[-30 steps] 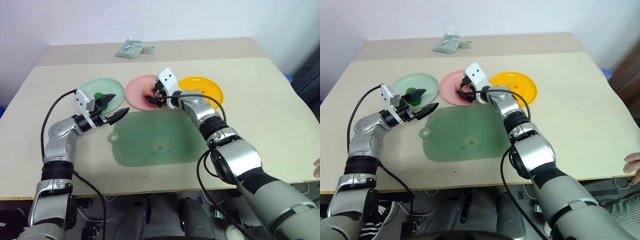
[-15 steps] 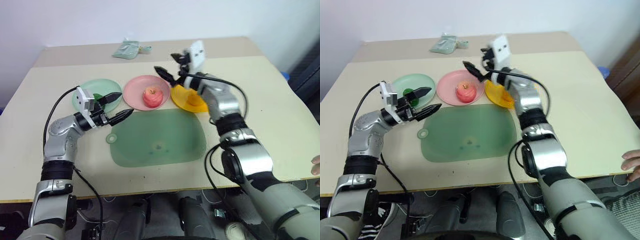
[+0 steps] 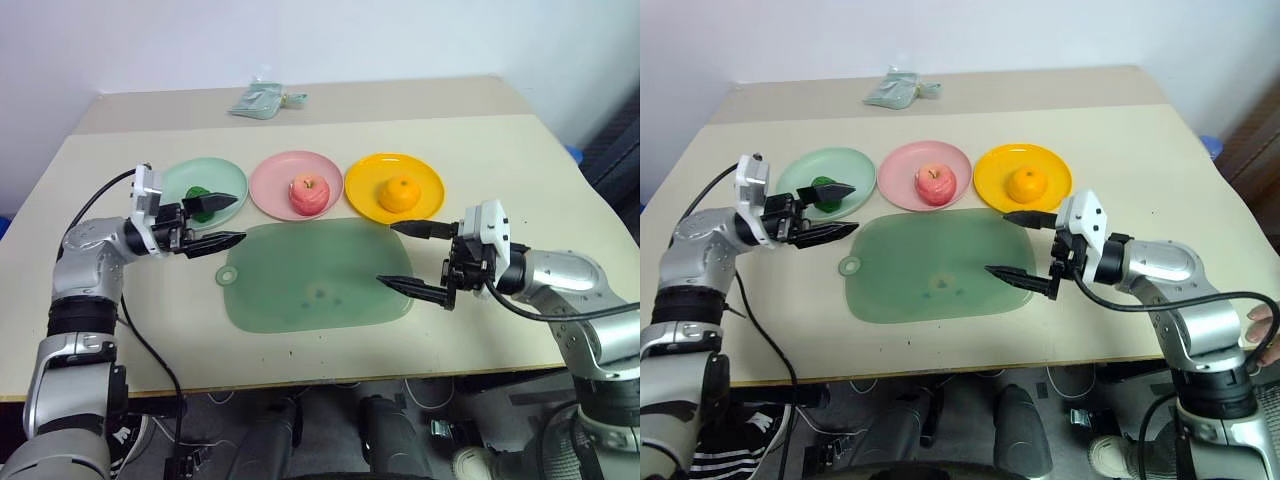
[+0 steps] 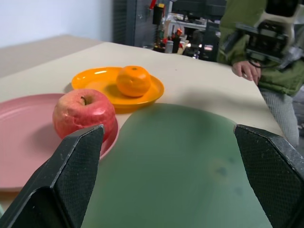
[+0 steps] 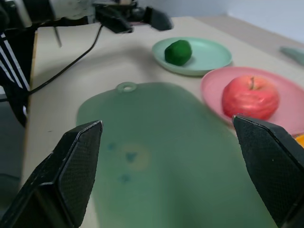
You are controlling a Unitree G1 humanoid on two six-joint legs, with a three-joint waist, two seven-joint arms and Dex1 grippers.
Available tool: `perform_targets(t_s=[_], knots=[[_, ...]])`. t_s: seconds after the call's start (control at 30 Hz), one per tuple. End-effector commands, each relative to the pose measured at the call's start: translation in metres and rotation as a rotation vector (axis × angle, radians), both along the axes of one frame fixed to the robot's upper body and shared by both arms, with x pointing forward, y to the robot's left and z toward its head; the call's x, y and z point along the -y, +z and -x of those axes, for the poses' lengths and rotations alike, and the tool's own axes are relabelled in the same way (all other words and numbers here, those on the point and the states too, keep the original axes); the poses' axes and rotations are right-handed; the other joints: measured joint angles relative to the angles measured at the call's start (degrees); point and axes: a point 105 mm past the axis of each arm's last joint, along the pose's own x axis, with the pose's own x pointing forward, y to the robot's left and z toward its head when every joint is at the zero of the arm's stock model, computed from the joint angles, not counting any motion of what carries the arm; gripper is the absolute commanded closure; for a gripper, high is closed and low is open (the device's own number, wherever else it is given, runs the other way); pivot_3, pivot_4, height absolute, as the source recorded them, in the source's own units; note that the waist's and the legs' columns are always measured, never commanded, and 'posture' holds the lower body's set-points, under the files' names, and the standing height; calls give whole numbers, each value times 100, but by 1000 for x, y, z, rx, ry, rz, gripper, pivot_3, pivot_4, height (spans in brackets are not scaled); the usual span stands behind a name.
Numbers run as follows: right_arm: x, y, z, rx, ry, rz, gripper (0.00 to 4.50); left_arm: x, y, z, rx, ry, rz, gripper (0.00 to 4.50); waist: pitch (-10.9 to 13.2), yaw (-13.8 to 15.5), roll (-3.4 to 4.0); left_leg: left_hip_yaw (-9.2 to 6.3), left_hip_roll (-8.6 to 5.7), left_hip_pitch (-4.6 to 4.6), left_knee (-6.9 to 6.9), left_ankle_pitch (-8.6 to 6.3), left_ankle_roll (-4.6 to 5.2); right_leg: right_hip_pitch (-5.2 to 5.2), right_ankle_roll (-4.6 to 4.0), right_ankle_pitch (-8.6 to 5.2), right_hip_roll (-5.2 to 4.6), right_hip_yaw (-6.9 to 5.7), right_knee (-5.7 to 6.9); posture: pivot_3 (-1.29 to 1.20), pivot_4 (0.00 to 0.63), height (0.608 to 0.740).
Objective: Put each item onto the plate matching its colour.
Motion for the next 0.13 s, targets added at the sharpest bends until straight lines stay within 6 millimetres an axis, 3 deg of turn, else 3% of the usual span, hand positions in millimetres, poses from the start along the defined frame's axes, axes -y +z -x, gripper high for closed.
perform_targets(t_s=[0.03,0.13], knots=[[2,9,5,42,-44,-35,27,10,8,1,37,-42,-13,0,0,15,0,4,0,0,0,-2,4,1,1,1,0,3,-4,0,150,740],[1,9,2,51,-65,-31,27,11,7,1,29,-55,-13,0,1,15,-1,12,4,0,0,-3,6,0,1,2,3,7,-9,0,150,740]])
